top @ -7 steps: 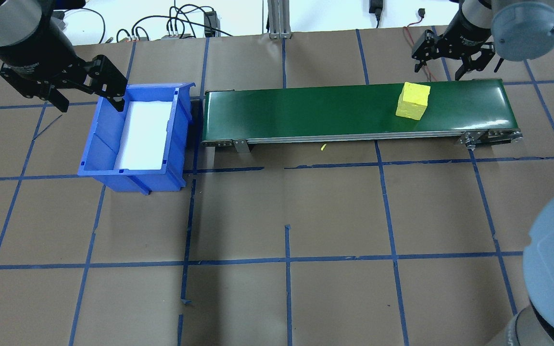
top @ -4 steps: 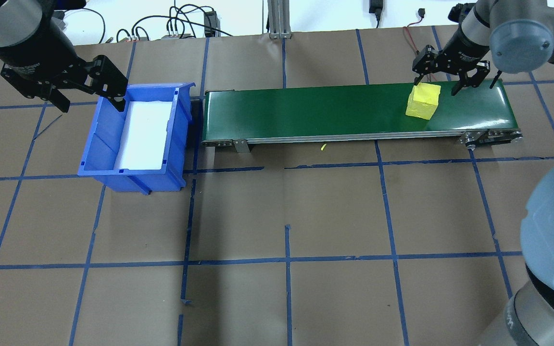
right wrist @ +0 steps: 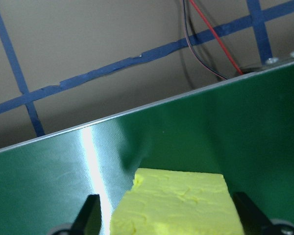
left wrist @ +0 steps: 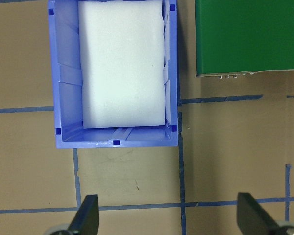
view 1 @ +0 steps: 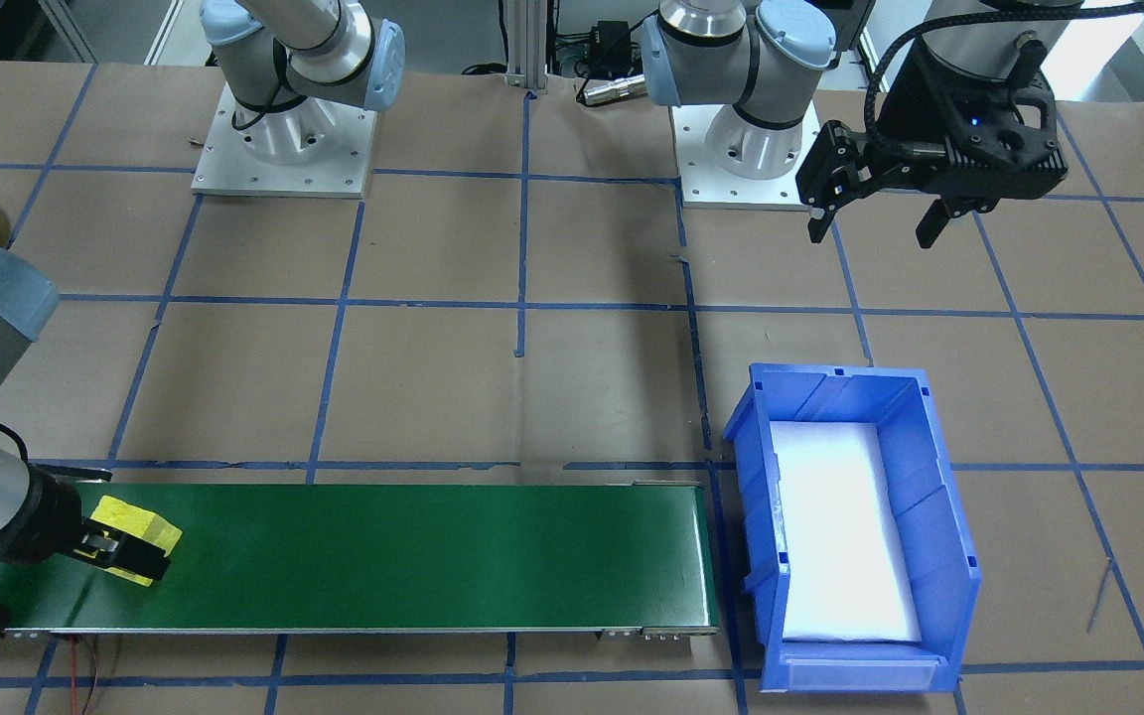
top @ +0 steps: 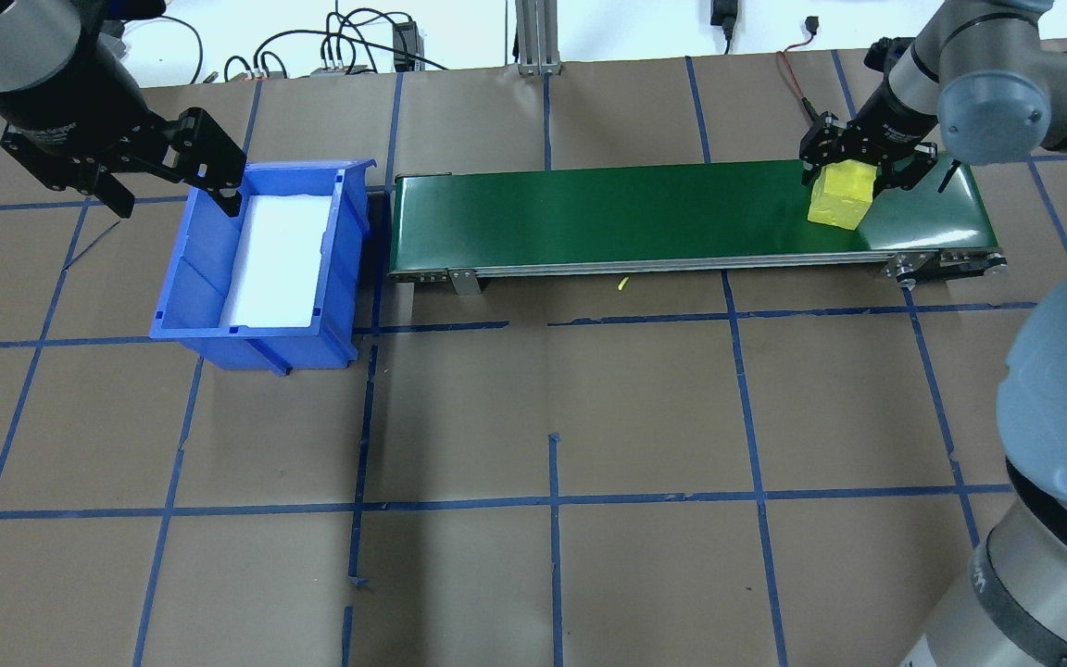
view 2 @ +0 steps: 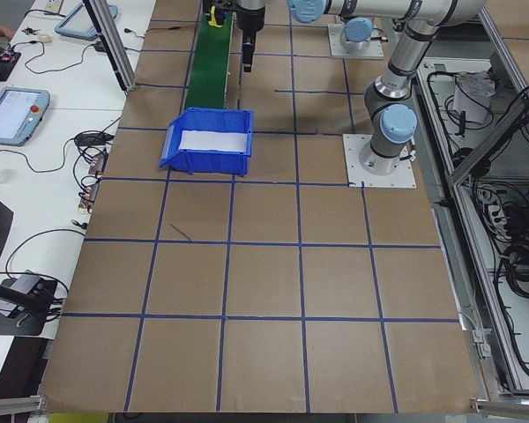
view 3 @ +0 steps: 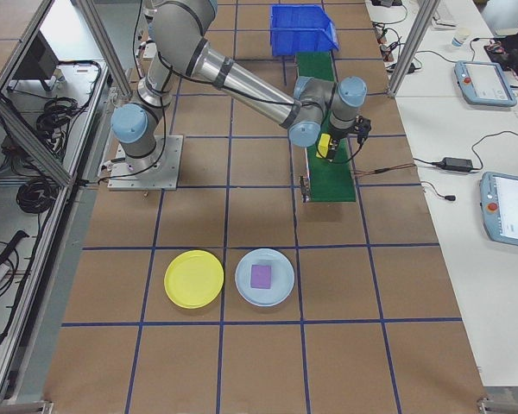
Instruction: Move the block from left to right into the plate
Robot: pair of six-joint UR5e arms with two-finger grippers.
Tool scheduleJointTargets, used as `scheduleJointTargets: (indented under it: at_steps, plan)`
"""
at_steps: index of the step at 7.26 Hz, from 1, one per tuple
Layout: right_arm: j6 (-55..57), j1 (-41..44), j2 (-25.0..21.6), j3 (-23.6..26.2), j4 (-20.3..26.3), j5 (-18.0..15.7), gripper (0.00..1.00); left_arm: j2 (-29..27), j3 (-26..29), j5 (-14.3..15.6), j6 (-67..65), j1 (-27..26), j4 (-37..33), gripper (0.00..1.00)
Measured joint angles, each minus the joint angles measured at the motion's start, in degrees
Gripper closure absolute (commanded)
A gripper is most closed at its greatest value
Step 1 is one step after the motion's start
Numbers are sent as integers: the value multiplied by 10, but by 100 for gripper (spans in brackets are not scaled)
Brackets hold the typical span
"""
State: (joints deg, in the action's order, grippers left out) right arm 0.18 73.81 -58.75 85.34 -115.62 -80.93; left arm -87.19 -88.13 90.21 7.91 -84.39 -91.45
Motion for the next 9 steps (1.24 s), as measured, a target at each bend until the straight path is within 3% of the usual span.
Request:
scheduleJointTargets:
  at_steps: [1, 2, 3, 5, 6, 7, 9]
  plan:
    - [-20, -15, 0, 2, 2, -1, 79, 0, -1, 0, 0, 0, 0, 0]
    - [-37, -38, -3, -2, 14, -3, 79, 0, -1, 0, 0, 1, 0, 0]
    - [-84, -61, -11, -7, 33, -15, 79, 0, -2, -1, 0, 1, 0, 0]
    - [-279, -121, -47, -8, 49, -82, 78, 0, -3, -1, 0, 1, 0, 0]
    - [-360, -162, -65, -2, 51, -100, 75, 0, -3, -1, 0, 1, 0, 0]
    - [-442, -208, -77, 10, 53, -108, 69, -1, 0, -1, -1, 1, -1, 0]
    - [-576, -336, -90, 62, 53, -120, 69, -1, 2, -1, -1, 0, -4, 0]
